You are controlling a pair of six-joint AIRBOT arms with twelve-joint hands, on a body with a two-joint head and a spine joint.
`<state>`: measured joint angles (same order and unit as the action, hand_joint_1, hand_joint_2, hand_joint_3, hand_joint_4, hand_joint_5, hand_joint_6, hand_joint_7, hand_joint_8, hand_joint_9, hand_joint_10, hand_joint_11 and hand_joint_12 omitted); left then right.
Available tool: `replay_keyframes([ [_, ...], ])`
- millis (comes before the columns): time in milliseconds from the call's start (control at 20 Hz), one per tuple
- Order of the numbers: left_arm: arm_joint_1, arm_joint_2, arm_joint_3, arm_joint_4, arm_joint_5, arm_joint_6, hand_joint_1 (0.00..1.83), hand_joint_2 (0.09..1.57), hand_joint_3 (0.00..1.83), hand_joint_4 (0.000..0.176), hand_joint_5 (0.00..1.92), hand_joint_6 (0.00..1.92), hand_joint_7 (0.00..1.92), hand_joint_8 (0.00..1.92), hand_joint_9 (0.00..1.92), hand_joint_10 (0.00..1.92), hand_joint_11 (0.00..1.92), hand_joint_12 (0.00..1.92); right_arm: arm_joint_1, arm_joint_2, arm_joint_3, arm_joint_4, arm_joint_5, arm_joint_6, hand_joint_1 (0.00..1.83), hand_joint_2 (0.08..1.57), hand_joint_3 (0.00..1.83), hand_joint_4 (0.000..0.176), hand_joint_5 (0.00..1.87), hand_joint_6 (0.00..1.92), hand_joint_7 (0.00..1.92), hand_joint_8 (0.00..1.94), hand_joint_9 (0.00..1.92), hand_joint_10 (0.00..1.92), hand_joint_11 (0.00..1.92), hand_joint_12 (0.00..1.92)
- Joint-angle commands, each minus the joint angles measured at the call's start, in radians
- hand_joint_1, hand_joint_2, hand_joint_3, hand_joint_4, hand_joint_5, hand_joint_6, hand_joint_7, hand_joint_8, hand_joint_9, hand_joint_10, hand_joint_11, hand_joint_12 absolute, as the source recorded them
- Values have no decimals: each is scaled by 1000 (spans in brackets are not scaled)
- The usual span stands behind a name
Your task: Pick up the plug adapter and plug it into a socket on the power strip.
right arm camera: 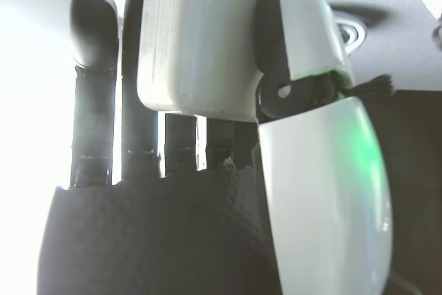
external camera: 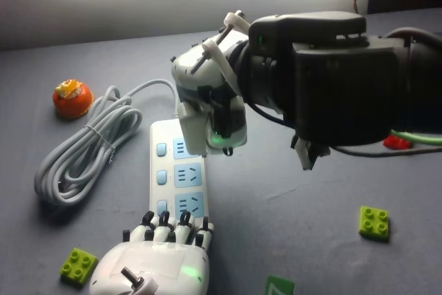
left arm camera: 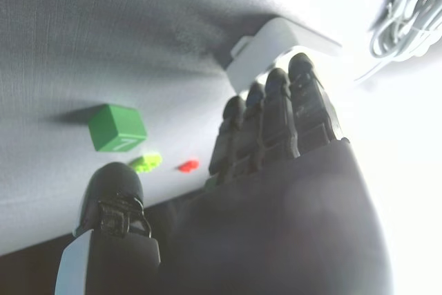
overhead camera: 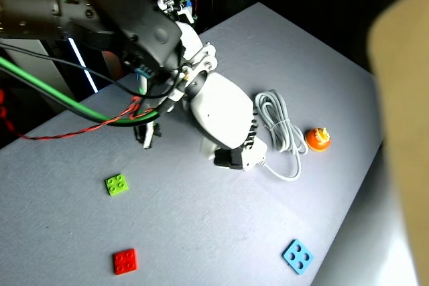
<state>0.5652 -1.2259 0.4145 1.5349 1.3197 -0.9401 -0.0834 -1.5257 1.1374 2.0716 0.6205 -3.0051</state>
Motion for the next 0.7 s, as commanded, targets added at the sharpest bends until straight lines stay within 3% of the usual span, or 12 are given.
replay_keyframes([
  [0,0,1,-5,65,41,2,0,1251,0,0,7,2,0,0,0,0,0,0,21,3,9,-58,-48,4,1240,1130,0,0,945,889,979,1191,826,1194,674,1614],
  [250,0,2,-6,65,58,-2,0,1253,1,0,5,1,0,0,1,0,0,0,25,-46,69,-56,-44,2,1241,1134,1,0,930,903,978,1201,840,1183,716,1580],
  [650,12,4,-9,65,61,-8,5,1260,2,0,36,10,0,0,2,1,18,9,7,-115,136,-45,-59,10,1228,1161,1,0,858,1016,944,1250,807,1201,633,1653],
])
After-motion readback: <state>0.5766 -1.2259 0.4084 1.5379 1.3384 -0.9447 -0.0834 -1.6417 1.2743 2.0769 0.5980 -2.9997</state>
